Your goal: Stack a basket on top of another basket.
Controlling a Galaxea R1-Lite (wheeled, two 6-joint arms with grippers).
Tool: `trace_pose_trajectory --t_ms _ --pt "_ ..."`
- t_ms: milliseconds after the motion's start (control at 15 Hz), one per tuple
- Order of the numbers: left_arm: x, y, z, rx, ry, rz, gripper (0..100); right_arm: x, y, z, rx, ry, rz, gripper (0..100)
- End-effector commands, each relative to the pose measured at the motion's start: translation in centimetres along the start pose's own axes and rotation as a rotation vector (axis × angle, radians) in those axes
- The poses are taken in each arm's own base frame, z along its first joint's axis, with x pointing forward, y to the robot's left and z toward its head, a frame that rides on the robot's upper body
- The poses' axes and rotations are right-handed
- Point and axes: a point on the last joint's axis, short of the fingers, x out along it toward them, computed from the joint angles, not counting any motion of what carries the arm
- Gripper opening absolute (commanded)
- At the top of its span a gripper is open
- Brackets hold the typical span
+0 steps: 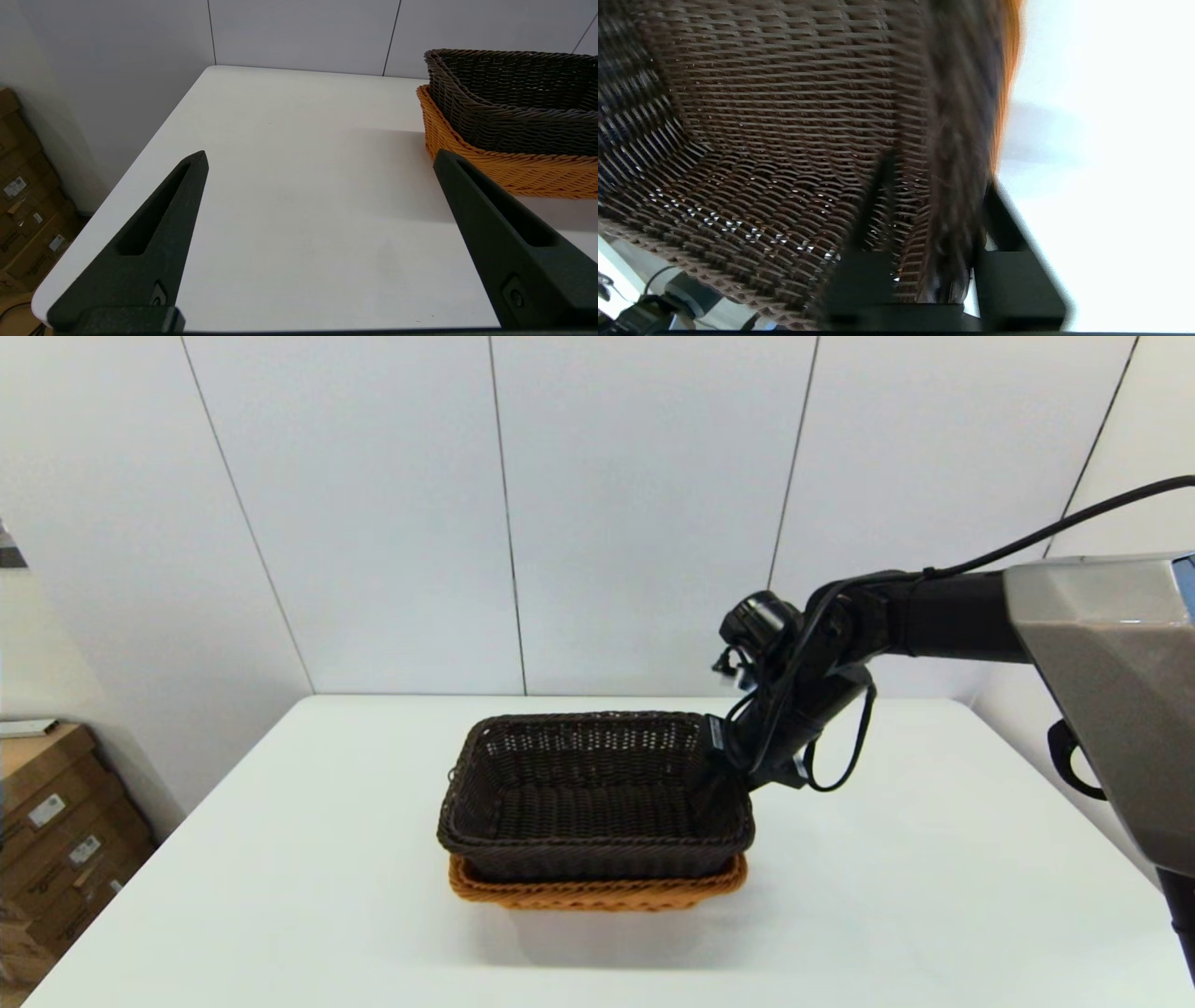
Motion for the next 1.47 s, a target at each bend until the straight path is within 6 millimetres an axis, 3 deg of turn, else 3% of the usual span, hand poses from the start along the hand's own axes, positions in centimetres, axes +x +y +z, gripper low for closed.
trace_pose_trajectory --t_ms 67,467,600,867,1000,1200,1333,1467 --pt "0.0 0.0 0.0 -0.001 -0.001 0.000 100 -0.5 -0.5 0.2 0.011 -0.009 -0.005 100" --pt "0.0 0.0 0.0 -0.001 -0.001 0.000 100 -4.5 -1.8 0.8 0.025 -0.104 0.006 100" --pt "0.0 0.0 0.0 -0.001 -0.001 0.000 100 -8.6 -2.6 0.5 0.017 -0.204 0.008 100" --pt "0.0 0.0 0.0 -0.001 -0.001 0.000 100 -18.0 -3.9 -1.7 -0.072 -0.514 -0.177 100" --pt "0.0 0.0 0.0 -0.001 -0.001 0.000 100 -22.5 -3.8 -4.1 -0.121 -0.650 -0.221 100" --pt "0.0 0.0 0.0 -0.001 -0.001 0.000 100 -26.7 -3.6 -8.0 -0.134 -0.768 -0.266 100" --pt "0.0 0.0 0.0 -0.001 -0.001 0.000 100 -29.6 -3.8 -11.4 -0.121 -0.859 -0.282 100" --pt "0.0 0.0 0.0 -0.001 -0.001 0.000 100 -32.7 -4.2 -16.4 -0.114 -0.973 -0.294 100"
